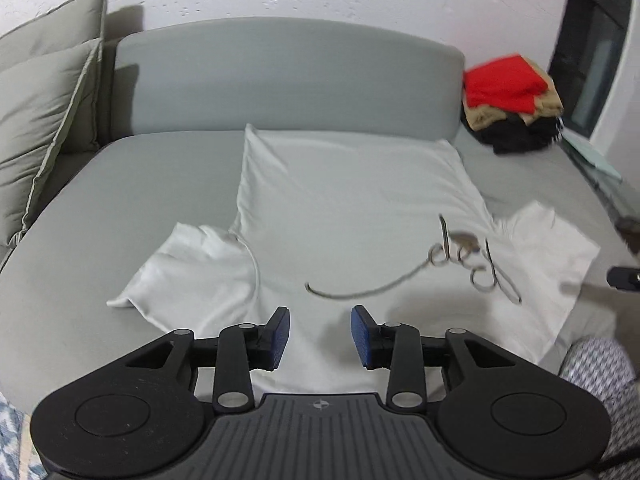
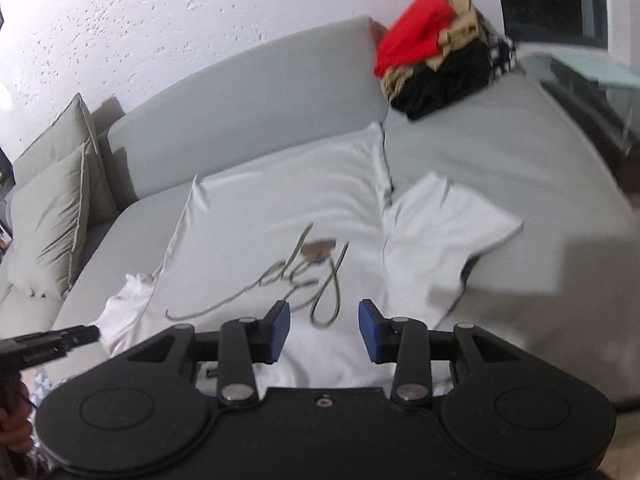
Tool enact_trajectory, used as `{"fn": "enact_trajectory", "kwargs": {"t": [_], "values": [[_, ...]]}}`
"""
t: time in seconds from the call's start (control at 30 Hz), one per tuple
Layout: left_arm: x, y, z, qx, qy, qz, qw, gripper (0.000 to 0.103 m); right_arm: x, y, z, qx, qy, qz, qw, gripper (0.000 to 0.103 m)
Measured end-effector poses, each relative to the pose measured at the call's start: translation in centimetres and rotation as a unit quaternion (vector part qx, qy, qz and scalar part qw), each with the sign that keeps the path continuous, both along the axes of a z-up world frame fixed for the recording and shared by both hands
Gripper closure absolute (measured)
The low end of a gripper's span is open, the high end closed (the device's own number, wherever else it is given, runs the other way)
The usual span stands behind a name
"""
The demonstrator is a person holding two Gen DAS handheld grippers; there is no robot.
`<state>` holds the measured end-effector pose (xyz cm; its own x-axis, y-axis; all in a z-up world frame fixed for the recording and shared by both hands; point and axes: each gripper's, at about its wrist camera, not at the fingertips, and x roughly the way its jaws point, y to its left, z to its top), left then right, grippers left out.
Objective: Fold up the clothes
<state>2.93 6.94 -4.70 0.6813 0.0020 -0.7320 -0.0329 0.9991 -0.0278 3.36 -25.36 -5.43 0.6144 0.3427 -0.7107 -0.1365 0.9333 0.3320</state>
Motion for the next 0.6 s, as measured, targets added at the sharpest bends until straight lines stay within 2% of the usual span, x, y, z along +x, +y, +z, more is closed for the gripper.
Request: {"fn": "enact_trajectory", "kwargs": {"t": [0.07,0.1,0.17,0.27,0.37,0.47,0.53,0.6], "values": [[1.1,-0.9,-1.9,0.025,0.011,0.012,0.9996,0.068,1.5,1.0,-1.9,-0.003,0.017,-0.001,1.000,0.066],[1.9,-1.3,-2.8,0.030,0.015,0.019,0.9993,0.072,2.3,1.5,-2.8,-0.005,0.026,-0.002,1.000,0.067],[3.3,-1.9,-4.1,0.040,0.017,0.029,0.9986,0.071,3.9,2.7,-4.7,-0.011,0.039,-0.003,0.999,0.069],[4.7,-3.0,-5.4,0.058,0.015,0.032,0.9977,0.071,6.7,5.6,-7.4,-0.036,0.033,0.000,0.999,0.070],[4.3,-3.9,-7.1,0.058,0.064,0.014,0.9962,0.072,7.8,7.5,-9.7,-0.077,0.052,0.002,0.996,0.070],[1.5,-5.5,-6.4,0.095,0.065,-0.028,0.9930,0.072,5.1,8.4,-9.3,-0.105,0.045,0.030,0.993,0.070],[-0.4,-5.6,-5.8,0.085,0.074,-0.036,0.9930,0.076,2.2,8.4,-8.7,-0.112,0.053,0.063,0.990,0.070],[-2.0,-5.2,-5.1,0.072,0.074,-0.040,0.9938,0.076,-0.9,7.8,-8.1,-0.115,0.051,0.087,0.988,0.070]]}}
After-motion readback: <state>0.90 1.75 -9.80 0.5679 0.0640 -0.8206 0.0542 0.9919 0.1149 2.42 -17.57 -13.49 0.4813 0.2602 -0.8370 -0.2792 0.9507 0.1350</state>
